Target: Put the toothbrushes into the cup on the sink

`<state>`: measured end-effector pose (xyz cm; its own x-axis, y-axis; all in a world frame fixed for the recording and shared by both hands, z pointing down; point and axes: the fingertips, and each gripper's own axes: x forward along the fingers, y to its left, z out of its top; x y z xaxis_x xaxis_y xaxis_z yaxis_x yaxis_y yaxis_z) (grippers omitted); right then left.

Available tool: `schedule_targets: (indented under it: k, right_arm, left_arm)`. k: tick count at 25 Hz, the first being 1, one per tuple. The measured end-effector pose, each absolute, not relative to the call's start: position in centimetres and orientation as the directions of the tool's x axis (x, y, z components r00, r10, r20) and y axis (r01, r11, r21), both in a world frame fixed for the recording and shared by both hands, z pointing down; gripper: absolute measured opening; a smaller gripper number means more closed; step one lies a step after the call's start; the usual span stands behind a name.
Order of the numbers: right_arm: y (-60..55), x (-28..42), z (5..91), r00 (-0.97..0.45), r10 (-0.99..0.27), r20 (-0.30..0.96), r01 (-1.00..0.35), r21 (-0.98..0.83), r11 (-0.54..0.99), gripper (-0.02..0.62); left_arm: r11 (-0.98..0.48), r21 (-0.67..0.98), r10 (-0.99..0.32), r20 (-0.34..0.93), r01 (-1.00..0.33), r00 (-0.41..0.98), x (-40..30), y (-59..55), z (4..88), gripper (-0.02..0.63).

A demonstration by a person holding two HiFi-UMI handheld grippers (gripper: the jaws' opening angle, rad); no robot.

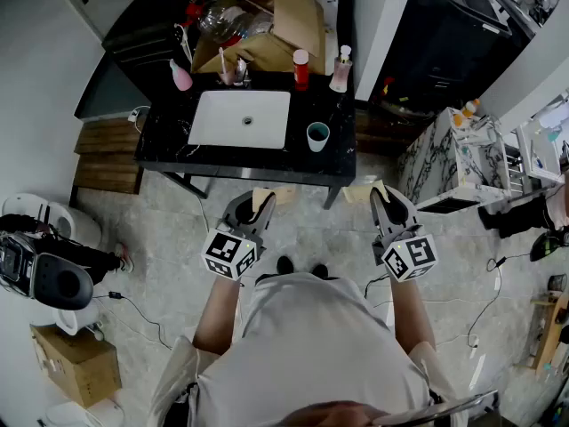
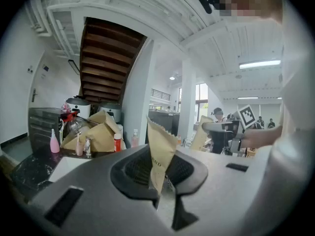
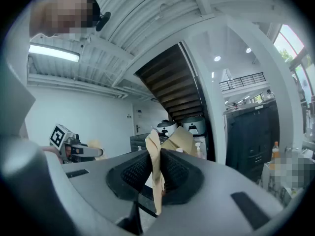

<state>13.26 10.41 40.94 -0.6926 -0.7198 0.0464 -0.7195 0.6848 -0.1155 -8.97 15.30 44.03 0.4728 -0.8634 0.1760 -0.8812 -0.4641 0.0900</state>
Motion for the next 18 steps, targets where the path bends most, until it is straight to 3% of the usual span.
schedule_targets:
  k: [18]
  right_arm:
    - [10.9, 11.9, 40.5, -0.68, -0.732, 0.045, -0.734, -0.046, 0.678, 0.067]
  left_arm:
    - [-0.465, 0.118, -0.859, 0.178, -0.878, 0.479, -9.6, 15.4, 44.7, 0.055]
